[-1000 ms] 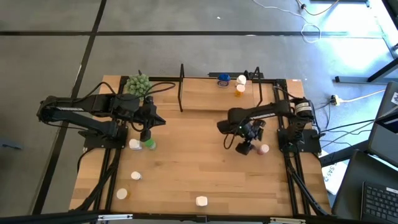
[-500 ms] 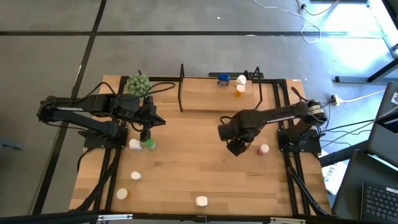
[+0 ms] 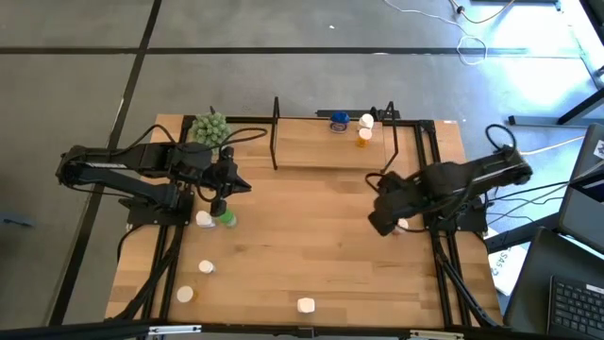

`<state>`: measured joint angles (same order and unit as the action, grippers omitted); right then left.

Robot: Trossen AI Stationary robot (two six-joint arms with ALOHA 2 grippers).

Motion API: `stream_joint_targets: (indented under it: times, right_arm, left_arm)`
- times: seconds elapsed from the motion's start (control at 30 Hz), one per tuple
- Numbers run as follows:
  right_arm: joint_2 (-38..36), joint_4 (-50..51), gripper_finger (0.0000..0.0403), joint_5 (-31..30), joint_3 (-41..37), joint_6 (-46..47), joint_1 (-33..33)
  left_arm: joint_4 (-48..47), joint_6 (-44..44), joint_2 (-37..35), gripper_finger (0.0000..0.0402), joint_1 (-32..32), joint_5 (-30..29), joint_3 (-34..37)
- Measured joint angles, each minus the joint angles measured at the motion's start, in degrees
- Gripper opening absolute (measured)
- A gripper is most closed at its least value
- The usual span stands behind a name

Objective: Pick and place medicine bottles onto shelf by color
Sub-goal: Put the pink pill bottle on the shelf

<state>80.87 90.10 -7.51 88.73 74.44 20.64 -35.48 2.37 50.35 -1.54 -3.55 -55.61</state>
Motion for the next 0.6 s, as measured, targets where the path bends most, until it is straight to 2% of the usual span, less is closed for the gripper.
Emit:
stream_joint_targets:
  times: [0.13,0.27,0.4,0.6]
  right_arm:
    - [-2.94,-0.25,0.0248,-0.54,-1.81,0.52,0.58]
    - [-7.46,-0.07,0.0248,0.12,-9.17,0.66,0.64]
    - [-12.43,-0.86,0.0248,6.26,-16.18,1.90,0.62]
    - [-19.88,-3.08,0.0248,9.35,-26.72,7.96,0.59]
  left_arm:
    - [0.00,0.01,0.00,0.0027,0.02,-0.17,0.00]
    - [0.00,0.02,0.00,0.0027,0.02,-0.17,0.00]
    - [0.01,0.01,0.00,0.0027,0.01,-0.17,0.00]
    - [0.02,0.02,0.00,0.0027,0.02,-0.17,0.00]
